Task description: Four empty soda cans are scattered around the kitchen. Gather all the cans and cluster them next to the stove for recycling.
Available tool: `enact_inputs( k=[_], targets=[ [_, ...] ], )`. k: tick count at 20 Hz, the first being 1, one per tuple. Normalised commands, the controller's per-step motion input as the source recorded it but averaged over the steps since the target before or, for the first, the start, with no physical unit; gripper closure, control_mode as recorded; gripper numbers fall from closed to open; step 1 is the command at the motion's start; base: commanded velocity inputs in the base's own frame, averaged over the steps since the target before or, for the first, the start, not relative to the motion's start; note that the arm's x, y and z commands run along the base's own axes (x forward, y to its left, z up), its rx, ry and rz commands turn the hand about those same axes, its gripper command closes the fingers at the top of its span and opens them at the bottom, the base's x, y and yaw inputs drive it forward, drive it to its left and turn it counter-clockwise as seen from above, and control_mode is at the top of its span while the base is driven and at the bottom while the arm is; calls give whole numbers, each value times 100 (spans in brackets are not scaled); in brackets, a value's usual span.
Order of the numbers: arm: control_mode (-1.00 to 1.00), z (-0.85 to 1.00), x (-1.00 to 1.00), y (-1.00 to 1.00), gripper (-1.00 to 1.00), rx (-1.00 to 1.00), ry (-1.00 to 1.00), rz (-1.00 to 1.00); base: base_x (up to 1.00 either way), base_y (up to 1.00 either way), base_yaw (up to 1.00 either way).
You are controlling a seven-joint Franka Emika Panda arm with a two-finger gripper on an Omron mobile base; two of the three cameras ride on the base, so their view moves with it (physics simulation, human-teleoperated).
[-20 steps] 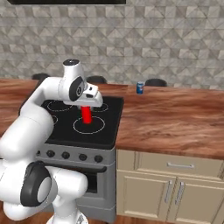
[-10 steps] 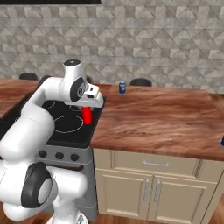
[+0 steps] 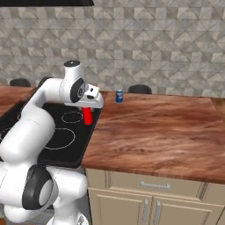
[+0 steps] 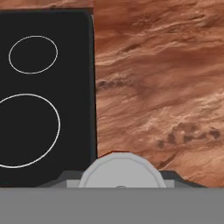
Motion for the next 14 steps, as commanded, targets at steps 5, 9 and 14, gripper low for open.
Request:
enact_inputs(
  k=[5,9,14],
  targets=[
    [100,0,0,0,100,0,0,0,65,-1,0],
    [-100,-22,38,0,100,0,0,0,38,0,0],
    [-100,-61,70,0,100,1,0,0,0,0,0]
  ],
)
